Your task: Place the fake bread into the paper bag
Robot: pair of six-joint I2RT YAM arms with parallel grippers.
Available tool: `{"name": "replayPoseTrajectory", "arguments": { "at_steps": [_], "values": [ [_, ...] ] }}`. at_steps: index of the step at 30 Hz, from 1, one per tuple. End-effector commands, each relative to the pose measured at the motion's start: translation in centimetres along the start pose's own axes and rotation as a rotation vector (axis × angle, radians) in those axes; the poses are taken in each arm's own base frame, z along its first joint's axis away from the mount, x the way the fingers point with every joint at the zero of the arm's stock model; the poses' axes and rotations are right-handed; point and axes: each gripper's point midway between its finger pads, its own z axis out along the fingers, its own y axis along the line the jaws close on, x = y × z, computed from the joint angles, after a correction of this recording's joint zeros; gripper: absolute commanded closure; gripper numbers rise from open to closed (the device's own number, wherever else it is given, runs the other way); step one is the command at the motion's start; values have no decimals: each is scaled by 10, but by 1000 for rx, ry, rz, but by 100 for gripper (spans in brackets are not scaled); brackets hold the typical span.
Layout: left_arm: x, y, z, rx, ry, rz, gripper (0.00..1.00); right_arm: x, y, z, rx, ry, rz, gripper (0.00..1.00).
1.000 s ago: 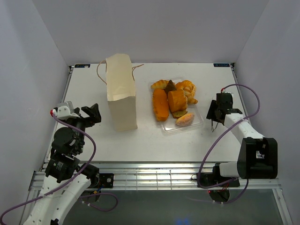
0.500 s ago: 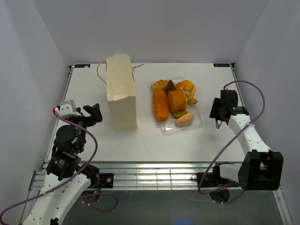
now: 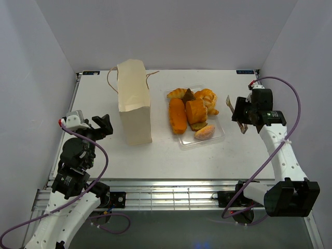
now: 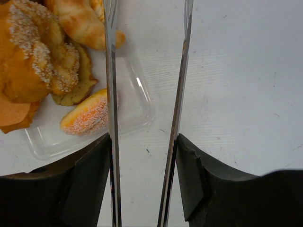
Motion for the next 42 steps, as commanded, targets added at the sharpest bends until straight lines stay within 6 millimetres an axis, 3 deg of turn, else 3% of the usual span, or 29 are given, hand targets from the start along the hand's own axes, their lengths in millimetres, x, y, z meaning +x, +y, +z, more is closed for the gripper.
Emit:
{"name": "replayPoseTrajectory", "arguments": {
  "at_steps": [1, 11, 27, 42],
  "values": [
    [4, 2, 2, -15, 8, 17, 2, -28, 30, -24, -165, -66, -46, 40],
    [5, 5, 4, -30, 12, 27, 2, -40, 67, -41, -370, -82, -99, 40],
    [10, 5, 6, -36, 28, 38, 2, -26, 114, -20, -494, -24, -159, 41],
    [10, 4, 6, -34, 27, 36, 2, -15, 114, -1, -441, 25, -148, 44]
  ]
}}
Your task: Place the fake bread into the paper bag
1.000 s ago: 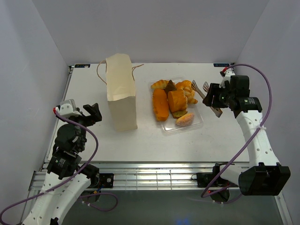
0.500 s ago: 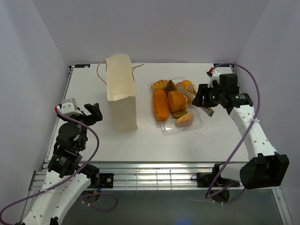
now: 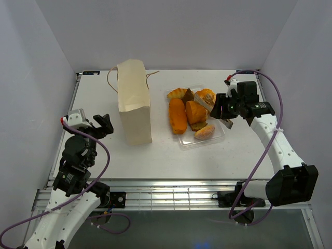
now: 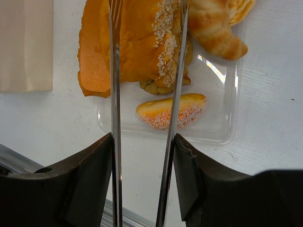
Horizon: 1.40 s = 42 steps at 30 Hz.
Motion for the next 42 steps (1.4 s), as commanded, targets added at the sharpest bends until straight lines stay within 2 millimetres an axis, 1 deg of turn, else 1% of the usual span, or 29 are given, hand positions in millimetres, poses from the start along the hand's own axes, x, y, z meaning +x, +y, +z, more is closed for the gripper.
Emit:
{"name": "replayPoseTrajectory", "arguments": {
  "at_steps": [1, 2, 7, 11, 16, 17, 19, 20, 21, 22, 23, 24, 27, 28, 30, 31, 32, 33, 34, 35, 36, 37, 38, 39, 40, 41, 42],
  "values": [
    [4, 0, 1, -2, 10, 15, 2, -12, 2, 6, -9, -34, 1, 44],
    [4, 0, 1, -2, 10, 15, 2, -12, 3, 7, -12, -32, 5, 46],
    [4, 0, 1, -1, 10, 14, 2, -11, 8, 5, -39, -28, 13, 50],
    [4, 0, 1, -2, 9, 16, 2, -10, 9, 4, -39, -26, 14, 61],
    [4, 1, 1, -5, 8, 16, 2, -15, 12, -3, -48, -41, 10, 73],
    [5, 1, 1, -5, 10, 18, 2, -15, 13, -4, -51, -41, 10, 77],
    [4, 1, 1, -8, 8, 17, 2, -19, 16, -8, -57, -52, 6, 80],
    [5, 2, 1, -8, 10, 16, 2, -20, 17, -9, -61, -51, 5, 87],
    [4, 2, 1, -11, 8, 17, 2, -24, 20, -13, -68, -61, 3, 90],
    [4, 2, 1, -11, 9, 18, 2, -26, 22, -15, -76, -66, -1, 92],
    [4, 3, 1, -14, 7, 17, 2, -28, 24, -18, -79, -67, 1, 92],
    [3, 3, 1, -18, 5, 16, 2, -36, 28, -25, -89, -91, -9, 92],
    [0, 7, 0, -35, -9, 9, 2, -47, 34, -37, -93, -119, -22, 92],
    [-2, 8, -1, -36, -19, 7, 2, -55, 38, -46, -96, -140, -30, 92],
    [-6, 10, -3, -44, -31, 2, 2, -63, 42, -57, -99, -166, -44, 92],
    [-10, 10, -4, -44, -41, 3, 2, -64, 44, -61, -102, -164, -45, 92],
    [-12, 10, -4, -43, -46, 6, 2, -74, 49, -72, -106, -194, -65, 92],
    [-23, 8, -6, -37, -63, -1, 2, -78, 51, -77, -111, -207, -72, 92],
    [-26, 6, -6, -30, -59, 4, 2, -79, 53, -82, -114, -207, -77, 92],
    [-32, 4, -6, -27, -65, 2, 2, -89, 59, -93, -119, -238, -90, 92],
    [-52, 1, -10, -17, -96, -17, 2, -93, 61, -99, -120, -251, -101, 92],
    [-56, -3, -7, -9, -92, -10, 2, -102, 66, -112, -125, -279, -114, 92],
    [-63, -7, -6, -2, -97, -7, 2, -100, 67, -112, -128, -271, -110, 92],
    [-70, -10, -3, -1, -95, -7, 2, -113, 74, -125, -138, -310, -128, 92],
    [-91, -15, -6, 14, -107, -13, 2, -119, 78, -132, -146, -329, -135, 92],
    [-85, -31, 8, 50, -52, 19, 2, -122, 81, -138, -152, -337, -138, 92],
    [-90, -38, 13, 68, -38, 32, 2, -135, 90, -152, -171, -377, -155, 92]
  ]
}}
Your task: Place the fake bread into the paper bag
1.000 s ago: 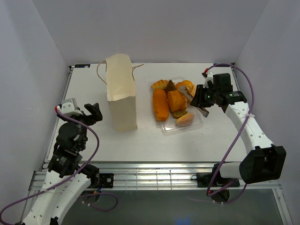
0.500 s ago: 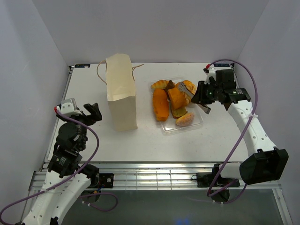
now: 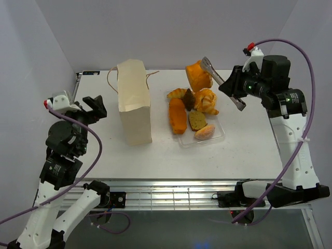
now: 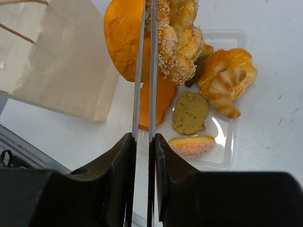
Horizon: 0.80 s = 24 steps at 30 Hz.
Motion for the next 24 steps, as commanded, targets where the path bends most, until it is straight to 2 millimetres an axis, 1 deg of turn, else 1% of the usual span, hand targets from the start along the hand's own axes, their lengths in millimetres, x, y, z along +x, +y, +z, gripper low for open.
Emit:
{"name": "replayPoseTrajectory", "arguments": {
  "at_steps": [1, 2, 3, 4, 5, 6, 7, 8, 9, 10, 11, 12, 13, 14, 16, 17, 18, 20, 21, 24],
  "values": [
    [-31, -33, 15, 95, 22, 35, 2, -49, 32, -34, -80, -136, -73, 92],
    [-25, -45, 27, 123, 54, 57, 2, -55, 37, -39, -90, -149, -77, 92],
    [-29, -51, 32, 138, 52, 76, 2, -68, 43, -46, -102, -182, -88, 92],
    [-33, -57, 37, 153, 47, 78, 2, -72, 47, -49, -117, -192, -85, 92],
    [-47, -65, 40, 177, 27, 75, 2, -77, 51, -51, -128, -205, -85, 92],
    [-37, -76, 53, 198, 65, 104, 2, -81, 55, -53, -146, -218, -88, 92],
    [-35, -81, 59, 206, 85, 115, 2, -86, 59, -56, -158, -233, -92, 92],
    [-40, -86, 64, 217, 80, 122, 2, -88, 61, -56, -166, -238, -87, 92],
    [-37, -92, 69, 236, 94, 133, 2, -90, 63, -57, -174, -244, -89, 92],
    [-26, -97, 80, 240, 123, 155, 2, -92, 65, -57, -187, -248, -91, 92],
    [-28, -100, 84, 243, 124, 161, 2, -93, 66, -58, -190, -253, -91, 92],
    [-24, -101, 88, 242, 136, 169, 2, -94, 66, -57, -194, -255, -91, 92],
    [-15, -101, 96, 231, 160, 188, 2, -96, 68, -58, -202, -260, -94, 92],
    [-14, -98, 101, 217, 165, 196, 2, -99, 71, -61, -212, -270, -103, 92],
    [-11, -95, 107, 205, 164, 204, 3, -102, 74, -59, -232, -269, -102, 92],
    [-7, -91, 113, 188, 169, 214, 7, -107, 79, -64, -249, -281, -113, 92],
    [-4, -88, 117, 169, 170, 223, 10, -107, 83, -62, -275, -276, -118, 92],
    [0, -82, 124, 131, 173, 238, 11, -111, 88, -65, -294, -288, -127, 92],
    [0, -82, 125, 129, 171, 247, 10, -112, 91, -68, -303, -297, -135, 92],
    [-6, -91, 124, 176, 153, 238, 9, -113, 97, -70, -331, -305, -138, 92]
  ]
}}
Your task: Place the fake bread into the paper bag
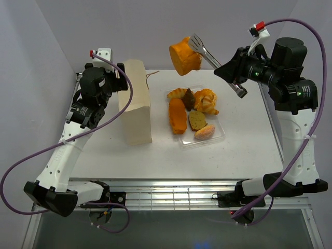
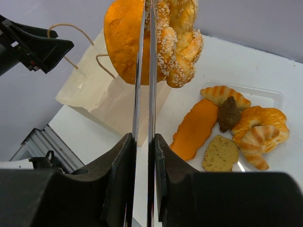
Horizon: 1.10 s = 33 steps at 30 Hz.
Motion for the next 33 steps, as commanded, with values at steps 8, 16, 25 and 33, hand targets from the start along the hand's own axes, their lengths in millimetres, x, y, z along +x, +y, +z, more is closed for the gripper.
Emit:
{"name": "replayPoseTrajectory", "arguments": {
  "at_steps": [8, 16, 25, 33],
  "values": [
    [-18, -16, 1, 101, -70, -6, 64, -32, 43, -7, -157, -134, -71, 92],
    [-3, 2, -5, 7, -112, -61, 100, -51, 82, 3, -288, -190, -74, 92],
    [4, 11, -20, -10, -166, -98, 100, -44, 130, 52, -405, -185, -8, 92],
    [-5, 19, -35, -22, -214, -93, 100, -14, 152, 102, -406, -129, 27, 92]
  ]
}}
